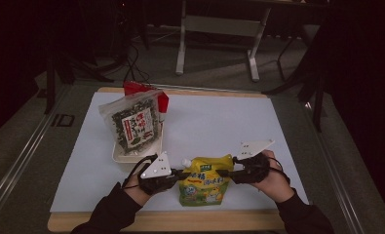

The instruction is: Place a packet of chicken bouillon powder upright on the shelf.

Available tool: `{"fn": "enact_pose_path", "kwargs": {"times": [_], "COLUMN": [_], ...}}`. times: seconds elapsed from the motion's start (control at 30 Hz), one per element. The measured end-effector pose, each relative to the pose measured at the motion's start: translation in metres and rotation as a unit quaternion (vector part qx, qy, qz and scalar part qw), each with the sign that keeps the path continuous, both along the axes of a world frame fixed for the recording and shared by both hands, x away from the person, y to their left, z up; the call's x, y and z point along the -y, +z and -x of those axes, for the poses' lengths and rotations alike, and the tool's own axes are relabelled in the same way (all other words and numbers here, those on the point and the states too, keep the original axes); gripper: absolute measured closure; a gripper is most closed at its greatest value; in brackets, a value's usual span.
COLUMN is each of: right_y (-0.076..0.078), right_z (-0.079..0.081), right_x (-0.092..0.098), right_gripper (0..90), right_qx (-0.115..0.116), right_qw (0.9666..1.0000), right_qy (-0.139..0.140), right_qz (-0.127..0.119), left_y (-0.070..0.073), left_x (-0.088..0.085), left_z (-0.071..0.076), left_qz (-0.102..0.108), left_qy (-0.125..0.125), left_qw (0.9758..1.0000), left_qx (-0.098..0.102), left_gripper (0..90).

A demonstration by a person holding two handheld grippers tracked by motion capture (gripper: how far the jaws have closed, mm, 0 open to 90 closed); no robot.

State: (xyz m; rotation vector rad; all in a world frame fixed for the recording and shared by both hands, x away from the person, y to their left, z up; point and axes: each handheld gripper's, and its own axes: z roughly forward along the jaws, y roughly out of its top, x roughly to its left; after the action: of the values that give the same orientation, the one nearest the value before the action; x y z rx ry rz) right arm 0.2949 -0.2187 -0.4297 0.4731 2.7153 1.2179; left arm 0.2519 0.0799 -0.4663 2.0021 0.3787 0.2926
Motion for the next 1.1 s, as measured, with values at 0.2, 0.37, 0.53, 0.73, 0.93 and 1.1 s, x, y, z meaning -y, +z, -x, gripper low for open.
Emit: {"fn": "enact_pose_path", "kwargs": {"times": [0.2,0.37,0.53,0.73,0.93,1.1], "right_y": [-0.002,-0.001,0.007,0.017,0.025,0.035], "right_z": [0.002,0.005,0.009,0.008,0.001,-0.006], "right_x": [-0.004,-0.009,-0.008,-0.010,-0.007,-0.005], "right_gripper": [74.0,89.6,90.0,90.0,90.0,90.0], "right_qx": [-0.017,-0.022,-0.018,-0.004,0.007,0.016], "right_qw": [0.9992,0.9975,0.9976,0.9978,0.9984,0.9986], "right_qy": [0.036,0.063,0.066,0.066,0.056,0.049], "right_qz": [0.010,0.021,0.006,0.001,-0.003,-0.013], "left_y": [0.001,0.002,0.008,0.013,0.007,-0.003], "left_x": [0.000,-0.002,-0.007,-0.014,-0.025,-0.029], "left_z": [0.001,0.001,0.001,-0.002,-0.001,0.000], "left_qz": [0.004,0.008,0.025,0.033,0.041,0.042], "left_qy": [-0.001,-0.004,-0.010,0.009,0.037,0.044], "left_qw": [1.0000,0.9999,0.9996,0.9993,0.9983,0.9975], "left_qx": [-0.002,-0.007,-0.008,-0.013,-0.021,-0.036], "left_gripper": [90.0,90.0,90.0,72.3,52.8,42.0]}}
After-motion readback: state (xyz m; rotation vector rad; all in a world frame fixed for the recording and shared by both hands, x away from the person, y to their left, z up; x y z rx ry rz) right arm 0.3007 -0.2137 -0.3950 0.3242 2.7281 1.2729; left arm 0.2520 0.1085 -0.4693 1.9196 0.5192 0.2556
